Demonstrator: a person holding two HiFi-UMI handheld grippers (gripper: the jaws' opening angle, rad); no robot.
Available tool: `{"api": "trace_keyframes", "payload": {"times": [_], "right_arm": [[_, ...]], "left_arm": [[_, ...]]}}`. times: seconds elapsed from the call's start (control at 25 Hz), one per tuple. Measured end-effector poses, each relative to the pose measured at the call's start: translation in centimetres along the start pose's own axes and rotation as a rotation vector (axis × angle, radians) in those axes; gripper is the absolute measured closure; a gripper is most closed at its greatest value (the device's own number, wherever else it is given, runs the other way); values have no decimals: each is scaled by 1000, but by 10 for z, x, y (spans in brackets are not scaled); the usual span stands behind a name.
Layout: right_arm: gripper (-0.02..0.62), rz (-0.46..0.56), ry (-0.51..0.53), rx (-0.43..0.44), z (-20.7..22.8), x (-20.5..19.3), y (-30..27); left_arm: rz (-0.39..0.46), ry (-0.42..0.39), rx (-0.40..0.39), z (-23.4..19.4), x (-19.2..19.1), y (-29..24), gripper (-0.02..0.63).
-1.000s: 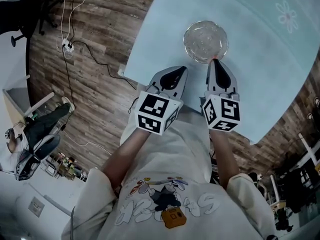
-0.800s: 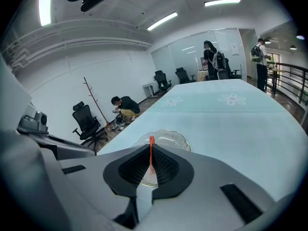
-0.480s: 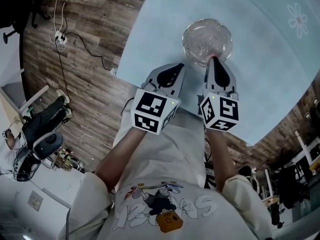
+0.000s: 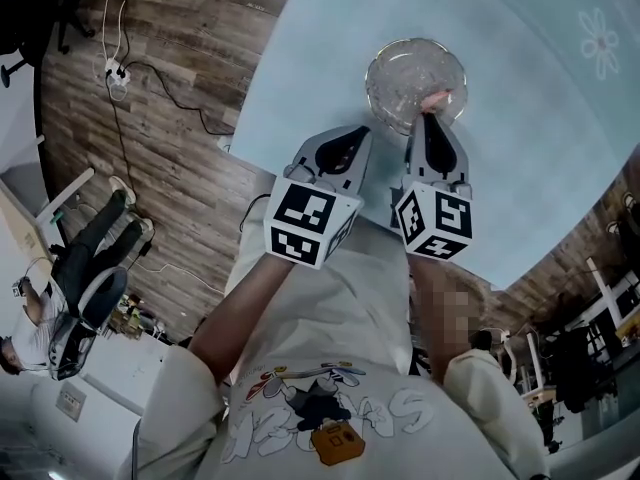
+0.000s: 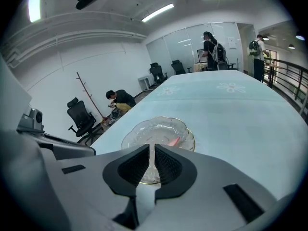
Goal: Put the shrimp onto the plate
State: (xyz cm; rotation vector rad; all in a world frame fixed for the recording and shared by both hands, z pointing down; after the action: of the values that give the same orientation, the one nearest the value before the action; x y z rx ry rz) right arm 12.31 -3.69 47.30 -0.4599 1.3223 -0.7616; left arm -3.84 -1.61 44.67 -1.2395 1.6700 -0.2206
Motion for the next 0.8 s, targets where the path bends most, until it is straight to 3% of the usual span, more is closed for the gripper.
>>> {"api": "trace_keyframes", "payload": {"times": [0.36,0.6,0.8], "right_arm": [[561,-8,-26,26,-7,2,20],[572,66,3,77,-19,18,42],[572,114,0,58,-28,36,56]], "left_arm": [[12,-48,-23,8,9,12,598],[37,-107,-40,21,21,29,598],[71,-152,-55,26,30,46,598]]}}
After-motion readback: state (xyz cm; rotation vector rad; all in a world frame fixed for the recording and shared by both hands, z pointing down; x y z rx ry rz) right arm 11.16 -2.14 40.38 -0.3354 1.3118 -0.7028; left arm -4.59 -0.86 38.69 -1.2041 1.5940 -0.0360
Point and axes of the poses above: the fingertips, and each gripper's own axes: y backward along the fingers, z to its right, x out of its top, the point moved 9 cm from there along y, backward along the fingers, and after that the axes turned 6 degrees about -x, right-handed, at the moved point
